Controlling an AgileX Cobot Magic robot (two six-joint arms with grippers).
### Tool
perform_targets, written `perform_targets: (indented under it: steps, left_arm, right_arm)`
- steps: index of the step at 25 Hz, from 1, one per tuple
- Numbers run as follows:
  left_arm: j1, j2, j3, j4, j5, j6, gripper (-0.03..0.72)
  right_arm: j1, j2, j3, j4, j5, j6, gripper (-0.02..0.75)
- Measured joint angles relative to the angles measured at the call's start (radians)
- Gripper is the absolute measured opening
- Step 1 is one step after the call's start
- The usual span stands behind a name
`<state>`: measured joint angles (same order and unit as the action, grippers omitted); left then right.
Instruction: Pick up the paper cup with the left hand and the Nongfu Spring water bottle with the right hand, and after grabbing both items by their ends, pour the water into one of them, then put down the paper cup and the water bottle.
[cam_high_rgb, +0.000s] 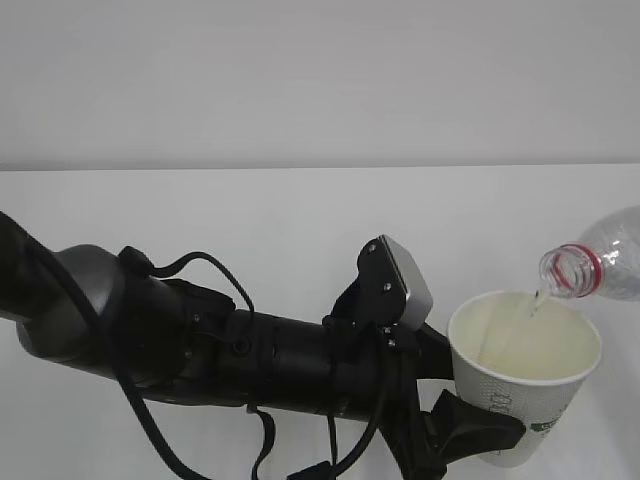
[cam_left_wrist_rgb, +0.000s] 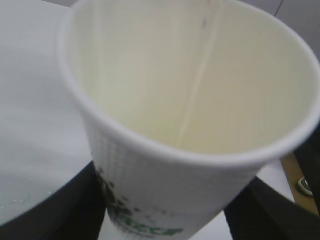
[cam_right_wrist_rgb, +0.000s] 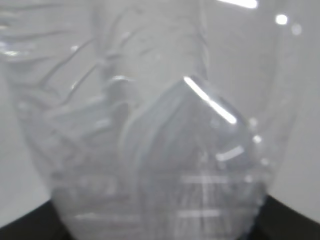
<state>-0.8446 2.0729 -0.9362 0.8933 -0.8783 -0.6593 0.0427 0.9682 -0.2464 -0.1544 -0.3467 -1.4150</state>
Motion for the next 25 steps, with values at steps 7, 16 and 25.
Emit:
perform_targets:
  steps: [7, 16, 25]
  left_arm:
    - [0.000, 0.000, 0.000, 0.000, 0.000, 0.000, 0.501]
    - [0.000, 0.000, 0.000, 0.000, 0.000, 0.000, 0.501]
    - [0.000, 0.000, 0.000, 0.000, 0.000, 0.000, 0.501]
  right_arm:
    - [0.000, 0.000, 0.000, 0.006, 0.000, -0.012, 0.431]
    - [0.000, 0.000, 0.000, 0.016, -0.002, -0.014, 0.431]
    - [0.000, 0.000, 0.000, 0.016, -0.004, -0.014, 0.431]
